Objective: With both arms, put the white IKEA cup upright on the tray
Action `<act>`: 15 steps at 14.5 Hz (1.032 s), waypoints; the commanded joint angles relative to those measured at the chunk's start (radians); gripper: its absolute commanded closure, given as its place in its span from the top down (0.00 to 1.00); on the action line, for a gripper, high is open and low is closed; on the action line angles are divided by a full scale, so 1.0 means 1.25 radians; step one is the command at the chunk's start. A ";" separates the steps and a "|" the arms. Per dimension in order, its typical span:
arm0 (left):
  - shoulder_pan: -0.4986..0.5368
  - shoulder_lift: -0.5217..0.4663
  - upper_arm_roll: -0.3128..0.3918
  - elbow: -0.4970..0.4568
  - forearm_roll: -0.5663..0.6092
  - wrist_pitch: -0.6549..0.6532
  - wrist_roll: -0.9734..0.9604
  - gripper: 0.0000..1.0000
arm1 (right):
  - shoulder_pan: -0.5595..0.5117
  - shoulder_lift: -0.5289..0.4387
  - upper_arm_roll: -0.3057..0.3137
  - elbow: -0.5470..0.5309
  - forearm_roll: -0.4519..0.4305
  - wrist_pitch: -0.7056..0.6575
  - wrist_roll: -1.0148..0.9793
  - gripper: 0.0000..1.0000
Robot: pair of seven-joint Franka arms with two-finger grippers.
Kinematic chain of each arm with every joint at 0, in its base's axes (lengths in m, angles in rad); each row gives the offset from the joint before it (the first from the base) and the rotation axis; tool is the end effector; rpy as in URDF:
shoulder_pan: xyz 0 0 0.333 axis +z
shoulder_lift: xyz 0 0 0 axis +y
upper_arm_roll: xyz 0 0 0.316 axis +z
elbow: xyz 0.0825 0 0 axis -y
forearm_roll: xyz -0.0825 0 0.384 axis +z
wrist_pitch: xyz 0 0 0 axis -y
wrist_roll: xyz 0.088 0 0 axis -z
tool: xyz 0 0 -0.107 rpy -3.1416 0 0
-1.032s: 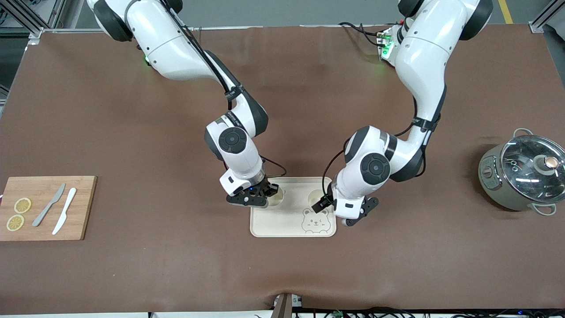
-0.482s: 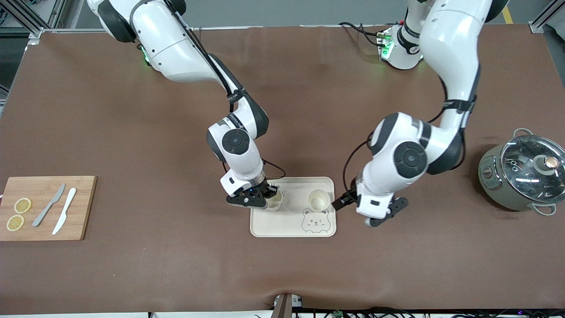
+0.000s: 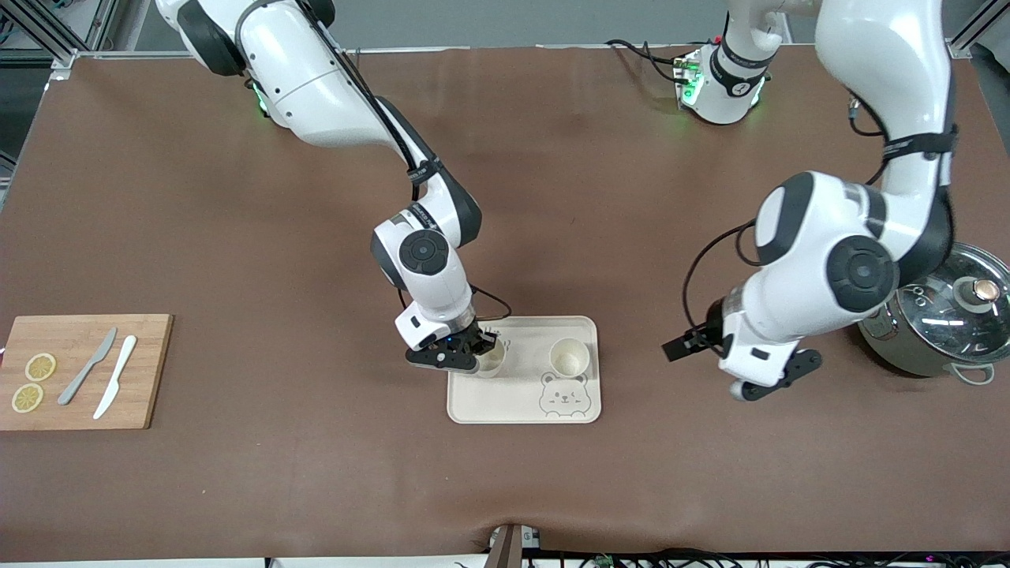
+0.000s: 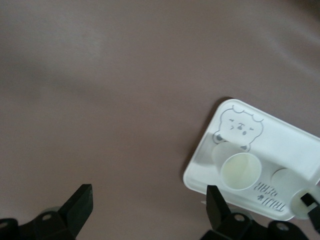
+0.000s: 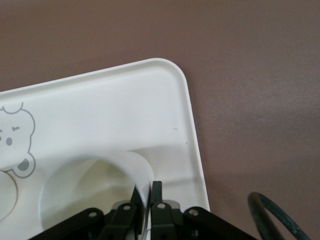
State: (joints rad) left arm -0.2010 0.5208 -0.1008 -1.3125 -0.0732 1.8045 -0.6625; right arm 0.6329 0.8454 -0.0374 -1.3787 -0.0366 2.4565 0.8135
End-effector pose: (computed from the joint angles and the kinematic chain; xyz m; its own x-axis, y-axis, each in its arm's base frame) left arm 0.6764 -0.2016 0.4385 0.9216 0.3761 -0.0962 0.3837 -0.9202 0.0778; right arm 0.6226 0.4299 0.2295 0.9624 -0.1847 0.1990 -0.1615 -0.9786 -0.1275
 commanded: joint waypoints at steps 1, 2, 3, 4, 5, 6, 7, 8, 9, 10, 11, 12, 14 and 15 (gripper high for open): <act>0.031 -0.045 0.000 -0.029 0.045 -0.032 0.063 1.00 | -0.004 0.013 -0.003 0.024 -0.015 -0.003 0.013 1.00; 0.047 -0.053 -0.002 -0.029 0.056 -0.042 0.096 1.00 | -0.006 0.012 -0.002 0.024 -0.012 -0.005 0.013 1.00; 0.060 -0.062 -0.002 -0.030 0.060 -0.051 0.131 1.00 | -0.006 0.011 -0.002 0.025 -0.012 -0.005 0.013 1.00; 0.080 -0.072 -0.003 -0.031 0.060 -0.058 0.164 1.00 | -0.007 0.008 -0.002 0.026 -0.012 -0.005 0.009 1.00; 0.093 -0.082 -0.003 -0.031 0.060 -0.069 0.196 1.00 | -0.008 0.005 -0.002 0.027 -0.014 -0.007 0.008 1.00; 0.112 -0.091 -0.003 -0.031 0.060 -0.078 0.231 1.00 | -0.007 -0.001 -0.002 0.027 -0.014 -0.014 0.007 1.00; 0.131 -0.104 -0.003 -0.031 0.060 -0.085 0.273 1.00 | -0.007 -0.012 -0.003 0.027 -0.014 -0.020 0.006 1.00; 0.150 -0.112 -0.004 -0.031 0.060 -0.092 0.315 1.00 | -0.006 -0.022 -0.003 0.021 -0.014 -0.032 -0.009 1.00; 0.166 -0.124 -0.004 -0.031 0.059 -0.099 0.349 1.00 | -0.007 -0.044 -0.002 0.022 -0.012 -0.081 -0.026 1.00; 0.178 -0.132 -0.004 -0.031 0.059 -0.107 0.375 1.00 | -0.008 -0.063 -0.002 0.022 -0.011 -0.123 -0.036 1.00; 0.188 -0.142 -0.004 -0.031 0.059 -0.112 0.397 1.00 | -0.013 -0.089 -0.002 0.021 -0.010 -0.147 -0.040 1.00; 0.202 -0.149 -0.005 -0.030 0.059 -0.113 0.417 1.00 | -0.014 -0.110 -0.002 0.021 -0.008 -0.185 -0.042 1.00; 0.212 -0.167 -0.003 -0.027 0.056 -0.112 0.433 1.00 | -0.018 -0.157 -0.002 0.021 -0.005 -0.255 -0.065 1.00; 0.220 -0.178 -0.002 -0.026 0.057 -0.112 0.435 1.00 | -0.018 -0.180 -0.001 0.019 -0.003 -0.295 -0.074 1.00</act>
State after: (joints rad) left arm 0.0604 0.3476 -0.0989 -1.3190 -0.0167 1.6709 -0.1370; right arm 0.6218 0.6965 -0.0477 -1.3268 -0.0378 2.1657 0.7530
